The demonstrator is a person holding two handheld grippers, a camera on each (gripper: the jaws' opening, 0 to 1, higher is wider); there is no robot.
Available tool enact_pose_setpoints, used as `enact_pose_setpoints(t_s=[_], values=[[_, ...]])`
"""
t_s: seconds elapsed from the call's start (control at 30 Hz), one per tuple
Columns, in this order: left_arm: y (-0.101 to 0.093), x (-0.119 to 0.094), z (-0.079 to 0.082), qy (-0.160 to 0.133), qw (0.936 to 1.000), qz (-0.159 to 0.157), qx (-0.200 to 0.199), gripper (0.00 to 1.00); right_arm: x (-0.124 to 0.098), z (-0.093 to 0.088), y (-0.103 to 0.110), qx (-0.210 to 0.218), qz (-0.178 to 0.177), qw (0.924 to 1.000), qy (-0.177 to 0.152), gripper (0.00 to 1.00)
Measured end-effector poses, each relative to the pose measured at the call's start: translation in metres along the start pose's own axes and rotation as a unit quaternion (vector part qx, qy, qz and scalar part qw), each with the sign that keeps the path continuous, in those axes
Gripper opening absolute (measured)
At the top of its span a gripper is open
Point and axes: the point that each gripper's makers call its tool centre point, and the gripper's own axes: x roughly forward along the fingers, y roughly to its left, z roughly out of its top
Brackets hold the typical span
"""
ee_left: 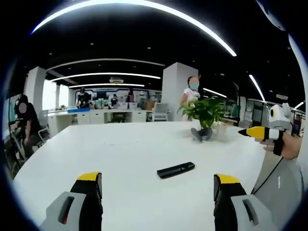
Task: Press the specified remote control buttons in sequence, fully releasing each button before pressing the next.
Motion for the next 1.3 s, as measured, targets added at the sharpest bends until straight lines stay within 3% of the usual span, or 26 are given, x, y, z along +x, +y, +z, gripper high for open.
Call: enact_pose_setpoints(t_s=[0.37,0.67,0.97,1.3], values=[[-0.008,-0.001,0.004,0.0,0.9999,-0.003,0.012,1.0,-0.005,0.004,0.003,-0.014,-0.001,0.9999,-0.006,0.99],[-0.013,-0.006,0.006,-0.01,0.9996,-0.008,0.026,1.0,-0.01,0.001,-0.008,-0.026,-0.029,0.9992,-0.005,0.99],[-0.006,-0.013,0.012,-0.029,0.9995,0.006,0.009,1.0,-0.013,-0.006,-0.018,-0.021,-0.049,0.9986,0.007,0.99],[-0.001,-0.016,0.013,-0.036,0.9992,0.016,0.003,1.0,-0.014,-0.011,-0.008,-0.037,-0.042,0.9982,0.021,0.97]])
